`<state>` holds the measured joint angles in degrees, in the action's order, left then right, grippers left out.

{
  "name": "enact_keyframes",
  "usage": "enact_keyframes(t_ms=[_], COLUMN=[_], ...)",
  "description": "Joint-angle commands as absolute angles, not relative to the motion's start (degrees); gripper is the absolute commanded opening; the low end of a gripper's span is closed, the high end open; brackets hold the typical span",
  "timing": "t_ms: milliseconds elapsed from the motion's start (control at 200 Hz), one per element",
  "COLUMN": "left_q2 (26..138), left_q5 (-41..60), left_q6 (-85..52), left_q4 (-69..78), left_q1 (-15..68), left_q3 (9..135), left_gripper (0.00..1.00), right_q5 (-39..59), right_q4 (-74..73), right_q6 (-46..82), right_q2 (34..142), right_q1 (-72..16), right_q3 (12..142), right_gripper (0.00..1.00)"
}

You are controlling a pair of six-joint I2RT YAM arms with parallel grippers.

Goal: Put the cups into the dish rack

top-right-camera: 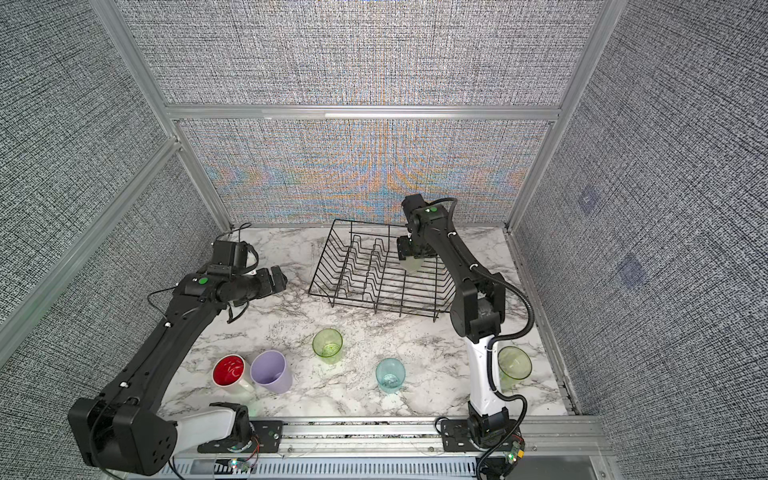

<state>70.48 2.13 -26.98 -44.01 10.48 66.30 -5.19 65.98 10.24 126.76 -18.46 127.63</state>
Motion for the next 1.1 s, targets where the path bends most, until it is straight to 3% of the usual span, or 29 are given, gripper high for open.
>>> enact_keyframes(t_ms=[0, 690, 975, 1095], left_q2=[67.84, 55.33, 51.84, 50.34], left_q5=[-2.51, -1.33, -2.09, -1.71], left_q6=[-25.98, -28.74, -32.96, -33.72], left_q4=[-45.08, -52.14, -59.65, -61.92], left_q1=[10.5, 10.53, 10.52, 10.46], left_q3=[64.78, 56.29, 54.22, 53.87], left_gripper=[1.0, 1.0, 1.0, 1.0], right_q5=[-9.41, -8.61, -7.47, -7.52], right_q4=[69.96, 70.61, 70.58, 70.05], right_q6=[8.97, 7.89, 8.17, 7.92], right_q2=[129.91, 137.97, 137.84, 136.78], right_q1=[-16.89, -10.89, -10.37, -10.29], right_q3=[132.6, 137.98, 137.52, 136.84], right_gripper=[0.73, 0.77, 0.9, 0.9])
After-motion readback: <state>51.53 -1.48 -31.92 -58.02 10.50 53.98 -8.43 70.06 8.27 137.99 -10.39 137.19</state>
